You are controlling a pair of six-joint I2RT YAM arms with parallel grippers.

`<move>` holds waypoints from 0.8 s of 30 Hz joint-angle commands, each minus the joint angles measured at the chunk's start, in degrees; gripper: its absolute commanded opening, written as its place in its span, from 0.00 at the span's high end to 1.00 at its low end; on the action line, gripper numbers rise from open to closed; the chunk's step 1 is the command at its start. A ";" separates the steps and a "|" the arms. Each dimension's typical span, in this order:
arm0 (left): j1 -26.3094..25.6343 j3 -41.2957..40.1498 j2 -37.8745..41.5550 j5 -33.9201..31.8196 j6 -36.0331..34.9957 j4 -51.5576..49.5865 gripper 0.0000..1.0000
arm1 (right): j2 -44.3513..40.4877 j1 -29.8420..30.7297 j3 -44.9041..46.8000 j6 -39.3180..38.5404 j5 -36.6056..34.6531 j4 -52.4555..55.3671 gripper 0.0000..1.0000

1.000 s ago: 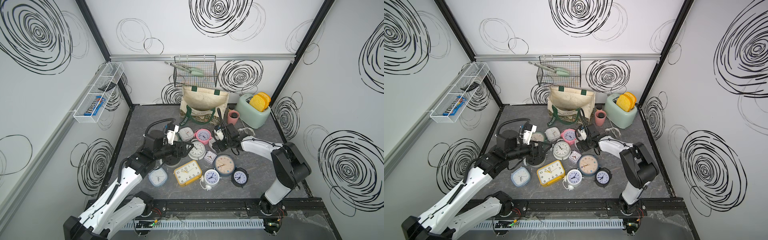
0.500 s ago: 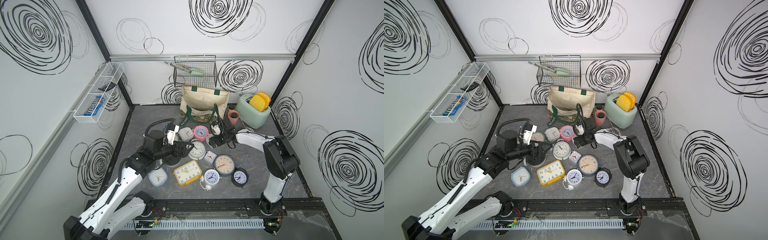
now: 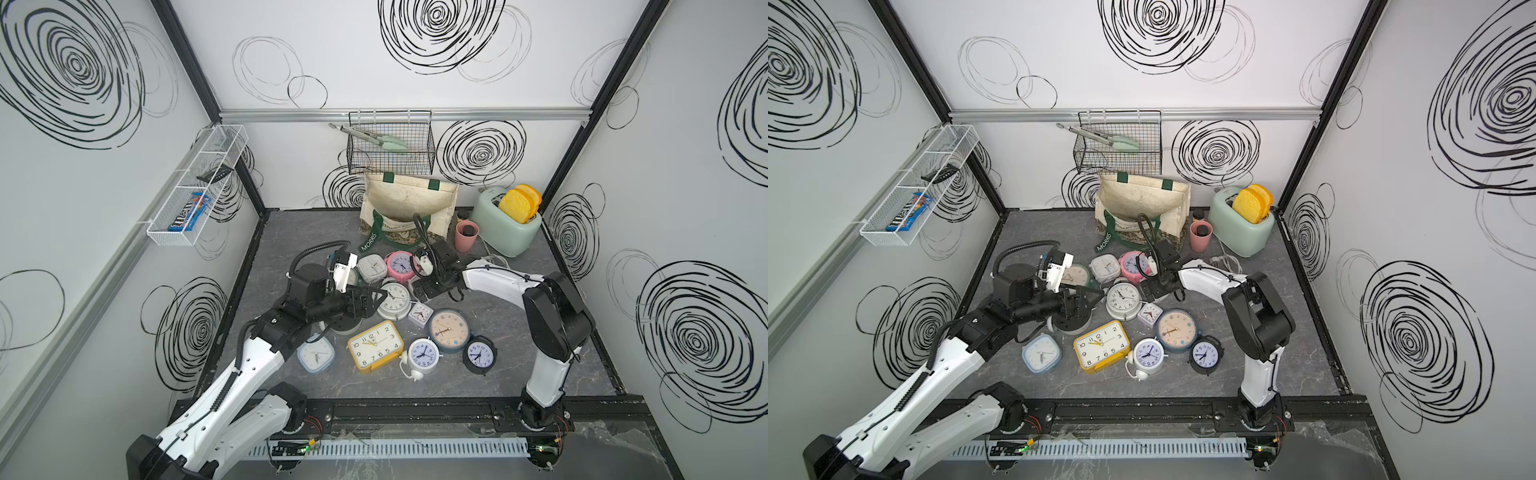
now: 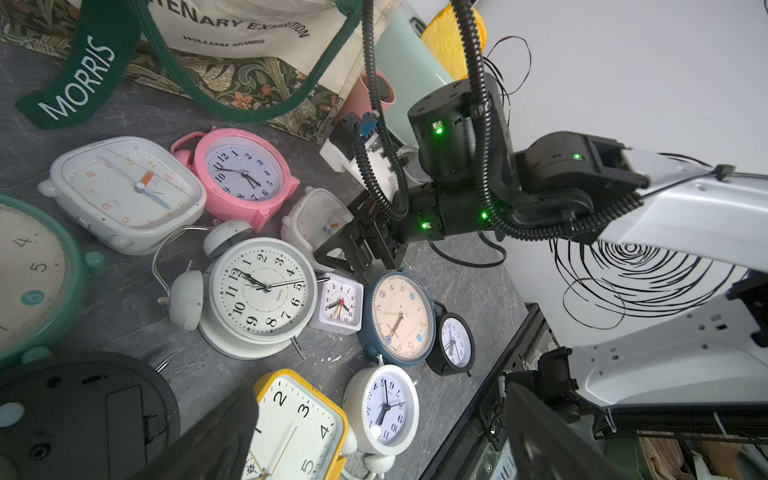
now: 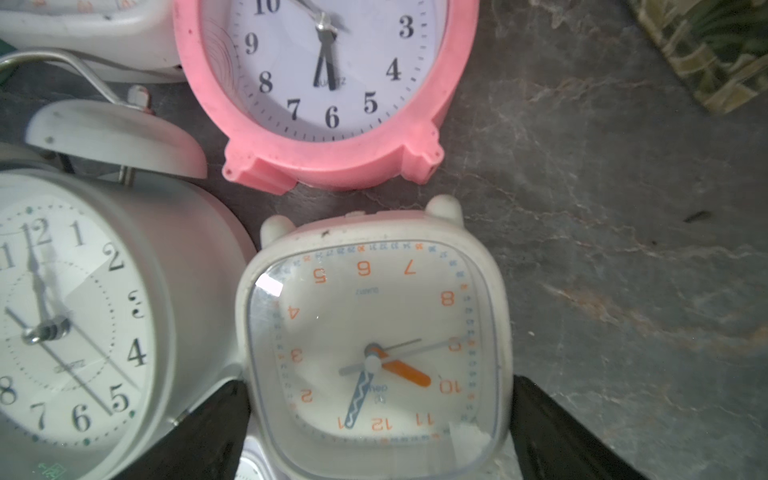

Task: Put the alarm clock into the canvas bag
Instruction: Pick up the alarm from the center of the board.

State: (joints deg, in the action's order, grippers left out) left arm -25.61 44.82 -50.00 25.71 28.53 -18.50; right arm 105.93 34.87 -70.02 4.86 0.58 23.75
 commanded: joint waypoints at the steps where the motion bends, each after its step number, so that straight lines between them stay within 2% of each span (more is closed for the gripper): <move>1: 0.26 -0.52 1.53 0.21 -0.01 1.67 0.04 | 5.08 1.16 1.92 1.13 -2.64 7.14 0.03; 13: 0.94 -1.41 2.83 -0.57 1.21 2.02 0.04 | 6.98 0.24 2.61 3.60 -1.47 5.38 0.00; 17: 1.51 -1.06 2.72 -0.71 1.41 2.05 0.04 | 7.96 0.11 2.78 3.66 -0.03 4.69 0.04; 24: 2.15 -0.64 2.74 -0.62 1.95 2.50 0.04 | 8.22 -0.57 4.78 4.51 0.27 2.82 0.01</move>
State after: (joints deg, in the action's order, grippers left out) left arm -23.97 43.66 -47.88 25.45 30.02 -18.39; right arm 108.57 34.92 -69.60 8.19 0.03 20.38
